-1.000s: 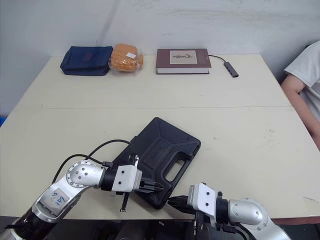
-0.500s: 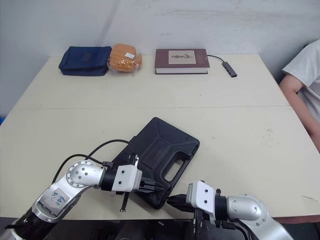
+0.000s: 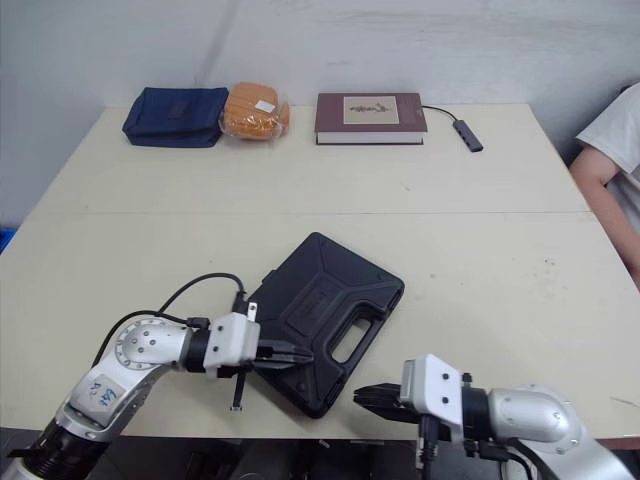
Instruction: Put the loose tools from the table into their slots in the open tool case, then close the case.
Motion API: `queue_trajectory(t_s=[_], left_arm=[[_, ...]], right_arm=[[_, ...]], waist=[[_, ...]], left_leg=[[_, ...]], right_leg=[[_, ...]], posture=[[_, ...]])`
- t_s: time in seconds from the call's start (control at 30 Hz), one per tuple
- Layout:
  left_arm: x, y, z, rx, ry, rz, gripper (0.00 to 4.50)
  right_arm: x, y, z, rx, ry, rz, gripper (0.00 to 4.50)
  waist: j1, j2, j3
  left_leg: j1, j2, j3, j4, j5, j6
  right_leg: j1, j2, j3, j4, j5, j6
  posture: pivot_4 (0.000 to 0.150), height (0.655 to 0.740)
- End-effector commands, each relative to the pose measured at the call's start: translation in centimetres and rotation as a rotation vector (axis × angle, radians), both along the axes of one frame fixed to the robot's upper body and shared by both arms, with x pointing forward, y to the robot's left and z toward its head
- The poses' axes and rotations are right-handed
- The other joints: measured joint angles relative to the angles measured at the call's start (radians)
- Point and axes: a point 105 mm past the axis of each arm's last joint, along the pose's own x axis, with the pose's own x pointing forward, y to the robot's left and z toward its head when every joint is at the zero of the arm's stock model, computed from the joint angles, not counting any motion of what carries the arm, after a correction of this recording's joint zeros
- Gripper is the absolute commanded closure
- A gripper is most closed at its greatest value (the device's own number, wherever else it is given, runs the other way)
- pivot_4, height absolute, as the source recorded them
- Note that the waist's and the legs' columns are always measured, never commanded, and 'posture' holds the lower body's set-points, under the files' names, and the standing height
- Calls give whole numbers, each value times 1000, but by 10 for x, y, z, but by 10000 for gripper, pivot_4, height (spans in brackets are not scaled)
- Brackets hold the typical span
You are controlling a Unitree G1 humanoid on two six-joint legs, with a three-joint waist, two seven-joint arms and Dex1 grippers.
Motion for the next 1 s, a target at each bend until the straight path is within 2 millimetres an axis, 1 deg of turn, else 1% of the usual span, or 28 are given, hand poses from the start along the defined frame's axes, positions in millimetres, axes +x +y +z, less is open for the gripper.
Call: queue_trajectory(t_s=[0.03,0.07,0.13,0.17,0.2,0.23,0.27,0.37,0.4,0.43,0.47,0.5,0.53,0.57,0.6,0.63,0.67,0.7,0.73,0.8,0.83,0.93,1.0], left_arm=[[13,21,19,-53,-94,74,44581],[14,27,22,-63,-84,88,44581],[18,43,29,-68,-71,148,39501],[21,54,33,-66,-64,192,36221],[22,65,35,-57,-59,240,32066],[23,72,36,-51,-53,270,27306],[24,85,38,-46,-60,323,23089],[23,116,38,-18,-63,457,9540],[22,128,35,0,-49,506,6113],[20,135,34,11,-39,538,1843],[20,143,34,16,-47,577,0],[20,148,34,17,-53,601,0],[18,155,32,23,-53,632,0],[15,173,26,62,-62,707,0],[12,185,21,93,-67,756,0],[8,210,17,146,-101,833,0],[4,224,15,183,-126,877,0],[1,241,15,178,-120,954,0],[-1,253,15,170,-114,1006,0],[-10,267,11,164,-81,1072,0],[-15,272,8,160,-67,1100,0],[-22,277,6,119,-51,1139,0],[-25,282,3,133,-62,1167,0]], right_arm=[[2,-15,17,-19,-74,1,45000],[5,-21,20,-30,-85,-13,45000],[12,-38,25,-57,-116,-58,45000],[15,-49,29,-68,-128,-88,41834],[18,-60,32,-78,-123,-124,38366],[20,-67,33,-81,-116,-146,35103],[23,-80,34,-115,-138,-174,30927],[35,-112,39,-186,-198,-260,16316],[40,-124,42,-202,-222,-293,12744],[43,-131,43,-213,-239,-313,8191],[46,-138,45,-226,-257,-326,3323],[48,-141,45,-234,-268,-332,712],[51,-148,47,-248,-283,-344,712],[56,-158,49,-264,-304,-372,712],[60,-165,50,-275,-319,-389,712],[65,-173,53,-276,-339,-421,712],[68,-177,53,-274,-351,-440,712],[71,-182,54,-281,-363,-451,712],[74,-185,55,-286,-371,-457,712],[81,-195,60,-307,-395,-477,712],[85,-201,63,-317,-410,-492,712],[92,-210,69,-337,-432,-507,712],[96,-215,74,-345,-446,-516,712]], waist=[[1,-1,8],[1,-2,9],[-1,-3,10],[-1,-4,11],[-3,-4,11],[-5,-4,11],[-5,-4,11],[-6,-6,12],[-6,-7,13],[-7,-8,14],[-6,-8,16],[-6,-11,17],[-6,-12,18],[-6,-14,20],[-6,-14,20],[-6,-14,20],[-6,-14,20],[-6,-14,20],[-6,-14,20],[-8,-14,20],[-8,-14,21],[-7,-13,21],[-6,-14,22]], left_leg=[[-1,0,0,1,0,0],[-2,0,0,1,1,1],[-8,0,-1,2,4,5],[-12,-1,0,2,7,-1],[-13,-1,0,2,7,-1],[-14,-2,0,2,7,-1],[-14,-2,1,2,8,0],[-14,-2,1,1,8,1],[-13,-3,2,1,8,1],[-13,-4,3,1,8,2],[-13,-4,4,2,8,2],[-13,-4,4,2,8,3],[-13,-5,4,2,8,3],[-13,-5,4,2,8,3],[-12,-4,4,2,8,2],[-12,-5,4,2,7,0],[-12,-4,4,1,6,-1],[-12,-4,4,1,6,-3],[-12,-4,4,1,6,-4],[-14,-4,5,0,6,-3],[-14,-4,6,0,8,0],[-14,-4,8,1,7,1],[-14,-4,7,1,7,1]], right_leg=[[-1,0,0,0,1,0],[-2,0,0,0,1,0],[-6,0,-1,0,1,1],[-9,0,-1,0,2,1],[-10,0,-1,0,2,1],[-11,0,-2,-1,2,2],[-10,0,-2,-1,2,2],[-8,1,-4,0,2,2],[-8,1,-4,-1,3,3],[-8,0,-4,-1,3,4],[-7,0,-3,-1,4,5],[-7,0,-3,-1,4,6],[-8,-1,-2,-3,4,6],[-8,-1,-2,-3,4,7],[-8,-2,-2,-2,5,7],[-9,-2,-1,-2,5,7],[-9,-2,0,-2,5,7],[-10,-2,0,-2,5,7],[-11,-2,0,-2,5,6],[-14,-2,0,0,4,5],[-14,-2,1,0,4,5],[-15,-3,2,0,5,5],[-15,-3,2,0,4,5]], posture=[[1500,7400],[1500,7400],[1500,7400],[1500,7400],[1500,7400],[1500,7400],[1500,7400],[1500,7400],[1500,7400],[1500,7400],[1500,7400],[1500,7400],[1500,7400],[1500,7400],[1500,7400],[1500,7400],[1500,7400],[1500,7400],[1500,7400],[1500,7400],[1500,7400],[1500,7400],[1500,7400]])
